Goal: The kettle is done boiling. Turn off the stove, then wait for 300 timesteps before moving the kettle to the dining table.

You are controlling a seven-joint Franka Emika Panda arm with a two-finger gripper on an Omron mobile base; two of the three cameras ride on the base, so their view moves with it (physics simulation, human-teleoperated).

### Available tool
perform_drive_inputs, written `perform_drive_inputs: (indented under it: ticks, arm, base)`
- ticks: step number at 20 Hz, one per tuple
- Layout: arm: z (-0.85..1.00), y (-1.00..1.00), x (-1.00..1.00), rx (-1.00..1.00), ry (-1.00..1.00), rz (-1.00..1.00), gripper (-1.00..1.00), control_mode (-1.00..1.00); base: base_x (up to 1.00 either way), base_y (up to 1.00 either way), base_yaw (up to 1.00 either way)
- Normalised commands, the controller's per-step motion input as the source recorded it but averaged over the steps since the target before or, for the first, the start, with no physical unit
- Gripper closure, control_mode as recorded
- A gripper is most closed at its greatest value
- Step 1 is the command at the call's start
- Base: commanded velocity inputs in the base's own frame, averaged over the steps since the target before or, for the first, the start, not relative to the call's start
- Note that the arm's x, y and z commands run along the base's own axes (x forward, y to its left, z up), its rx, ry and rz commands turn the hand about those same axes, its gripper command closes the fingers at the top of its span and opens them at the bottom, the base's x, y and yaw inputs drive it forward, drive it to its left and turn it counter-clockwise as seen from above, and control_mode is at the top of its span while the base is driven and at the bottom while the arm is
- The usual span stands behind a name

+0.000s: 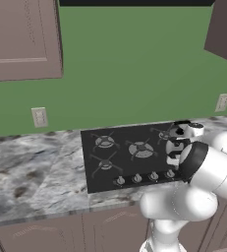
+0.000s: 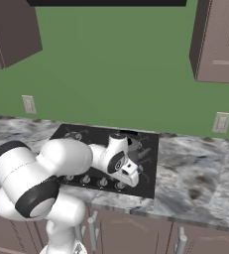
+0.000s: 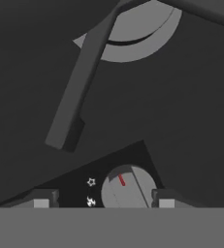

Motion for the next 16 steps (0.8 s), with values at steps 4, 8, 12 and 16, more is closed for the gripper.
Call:
perform_drive_inputs:
  ticks: [4, 8, 12, 16]
  arm:
    - [0.30, 0.00, -0.02, 0.00, 0.00, -0.04, -1.00, -1.00]
    - [0.36, -0.06, -0.01, 0.00, 0.00, -0.04, -1.00, -1.00]
    - [0.41, -0.13, 0.00, 0.00, 0.00, -0.06, -1.00, -1.00]
    - [0.48, -0.14, 0.00, 0.00, 0.00, -0.06, -1.00, -1.00]
  base:
    - [0.00, 0.00, 0.00]
    - [0.00, 0.00, 0.00]
    - [0.00, 0.00, 0.00]
    - [0.00, 0.00, 0.00]
